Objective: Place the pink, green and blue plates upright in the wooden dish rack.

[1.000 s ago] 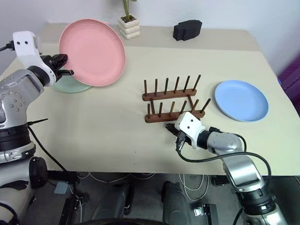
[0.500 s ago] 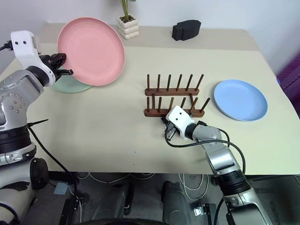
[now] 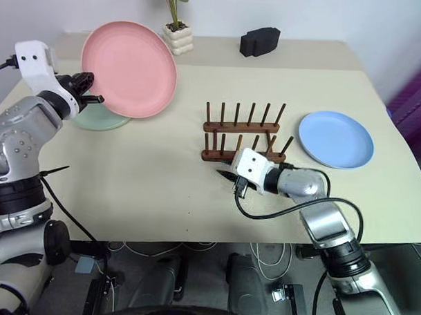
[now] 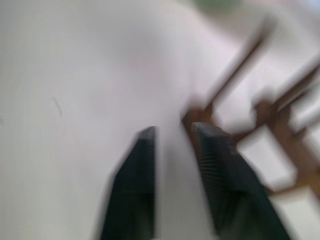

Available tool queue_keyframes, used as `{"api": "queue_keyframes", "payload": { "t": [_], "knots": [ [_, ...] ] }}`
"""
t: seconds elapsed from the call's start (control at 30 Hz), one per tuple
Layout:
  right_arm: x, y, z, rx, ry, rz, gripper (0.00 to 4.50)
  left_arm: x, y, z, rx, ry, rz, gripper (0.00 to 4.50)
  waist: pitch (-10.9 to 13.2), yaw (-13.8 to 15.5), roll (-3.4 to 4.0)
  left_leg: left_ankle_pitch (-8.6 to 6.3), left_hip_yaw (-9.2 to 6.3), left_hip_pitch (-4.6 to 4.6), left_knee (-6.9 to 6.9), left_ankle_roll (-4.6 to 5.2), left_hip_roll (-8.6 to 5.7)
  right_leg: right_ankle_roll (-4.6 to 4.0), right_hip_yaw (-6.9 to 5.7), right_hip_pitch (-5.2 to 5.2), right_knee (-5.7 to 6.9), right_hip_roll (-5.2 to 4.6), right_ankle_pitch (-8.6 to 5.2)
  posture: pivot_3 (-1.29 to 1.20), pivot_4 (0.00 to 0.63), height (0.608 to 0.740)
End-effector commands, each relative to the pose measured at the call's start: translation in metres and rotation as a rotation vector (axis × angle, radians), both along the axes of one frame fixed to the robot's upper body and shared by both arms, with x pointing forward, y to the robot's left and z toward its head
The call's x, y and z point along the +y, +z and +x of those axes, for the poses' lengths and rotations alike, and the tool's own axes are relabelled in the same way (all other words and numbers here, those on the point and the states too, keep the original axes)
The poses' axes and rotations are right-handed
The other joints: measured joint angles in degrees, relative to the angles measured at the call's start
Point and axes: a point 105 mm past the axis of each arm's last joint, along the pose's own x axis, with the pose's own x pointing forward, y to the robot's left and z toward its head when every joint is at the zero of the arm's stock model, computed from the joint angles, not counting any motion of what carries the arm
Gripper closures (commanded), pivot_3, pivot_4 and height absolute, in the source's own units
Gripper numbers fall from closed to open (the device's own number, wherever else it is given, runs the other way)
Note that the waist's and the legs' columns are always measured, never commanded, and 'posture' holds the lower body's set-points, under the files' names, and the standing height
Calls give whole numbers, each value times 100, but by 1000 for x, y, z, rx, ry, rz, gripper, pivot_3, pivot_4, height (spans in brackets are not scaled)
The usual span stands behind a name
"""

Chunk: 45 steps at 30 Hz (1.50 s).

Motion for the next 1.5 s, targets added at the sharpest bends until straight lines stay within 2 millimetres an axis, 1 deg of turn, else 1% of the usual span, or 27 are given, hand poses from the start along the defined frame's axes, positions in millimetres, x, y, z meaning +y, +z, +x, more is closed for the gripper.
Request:
{"api": "queue_keyframes", "payload": {
  "t": [0.03, 0.1, 0.13, 0.2, 0.33, 0.43, 0.5, 0.63, 0.8, 1.0, 1.07, 1.13, 1.17, 1.27, 1.33, 1.5],
  "knots": [
    [10, 61, 5, -242, -15, 26, 1290, -17, 38, -8, -127, -49, -7, 4500, -2, 13, -3, 0, -3, 1, 0, 0, 0, 0, -1, 1, 1, 0, 0, 0, 150, 736],
    [20, 82, 19, -400, -62, -23, 298, -30, 50, -7, -156, -69, -42, 4500, -2, 22, -3, 0, -3, 0, -3, -1, 0, 0, -2, 1, 0, 0, 0, 0, 150, 736],
    [25, 87, 24, -466, -74, -55, 298, -36, 55, -6, -167, -75, -54, 4500, -2, 36, -3, 1, -3, -2, -2, -2, -2, 0, -1, -1, -1, -1, 0, 0, 150, 736],
    [37, 91, 32, -538, -80, -70, 298, -47, 65, -4, -188, -85, -90, 4500, -3, 44, -4, 2, -3, -4, -2, -3, -3, 0, -2, -1, -4, -2, 0, 0, 150, 736],
    [59, 86, 37, -643, -50, -132, 298, -72, 82, -5, -225, -121, -166, 4500, -3, 33, -4, 2, -1, -9, -3, -5, -6, 1, -1, -3, -8, -6, 0, 0, 150, 736],
    [65, 85, 43, -712, -50, -177, 298, -94, 87, -9, -232, -186, -203, 4500, -2, 22, -4, 4, 0, -11, -4, -7, -6, 1, 0, -7, -7, -5, 1, 0, 150, 736],
    [67, 83, 46, -736, -52, -197, 298, -102, 85, -10, -222, -209, -205, 4500, -2, 11, -4, 5, 0, -10, -5, -8, -5, 1, 0, -8, -6, -4, 1, 0, 150, 736],
    [69, 83, 55, -775, -84, -210, 298, -111, 80, -13, -199, -240, -209, 4500, -2, -2, -4, 6, 0, -7, -8, -10, -4, 0, 0, -9, -4, -2, 1, 0, 150, 736],
    [70, 86, 60, -797, -109, -200, 298, -115, 76, -17, -179, -265, -186, 4500, -2, 11, -3, 6, 0, -9, -7, -10, -4, 0, 1, -9, -5, -2, 1, 0, 150, 736],
    [67, 87, 69, -816, -159, -210, 298, -119, 76, -21, -172, -282, -179, 4500, -2, 13, -3, 6, 0, -9, -7, -11, -5, 0, 1, -9, -5, -2, 1, 0, 150, 736],
    [67, 87, 70, -818, -164, -209, 807, -118, 72, -22, -160, -278, -169, 4500, -2, 12, -3, 6, 0, -9, -7, -11, -5, 0, 1, -9, -5, -2, 1, 0, 150, 736],
    [66, 86, 70, -822, -162, -214, 1473, -115, 69, -23, -150, -269, -167, 4500, -2, 11, -3, 6, 0, -9, -8, -11, -5, 0, 1, -9, -5, -2, 1, 0, 150, 736],
    [66, 86, 69, -825, -161, -217, 2094, -113, 67, -23, -146, -264, -171, 4500, -2, 10, -3, 6, 0, -8, -8, -11, -5, 0, 1, -9, -5, -2, 1, 0, 150, 736],
    [67, 85, 68, -841, -160, -223, 3601, -109, 64, -23, -139, -253, -172, 4500, -2, 7, -3, 7, -1, -8, -8, -12, -4, 0, 1, -9, -4, 0, 1, 0, 150, 736],
    [67, 86, 67, -872, -160, -231, 4490, -106, 63, -23, -138, -246, -175, 4500, -1, 0, -2, 7, -1, -8, -8, -12, -4, 0, 1, -9, -4, -1, 1, 0, 150, 736],
    [67, 85, 62, -922, -153, -232, 4490, -103, 57, -22, -124, -236, -173, 4500, -1, 16, -1, 8, 0, -8, -9, -13, -5, 0, 2, -8, -6, -2, 1, 0, 150, 736]
  ]
}}
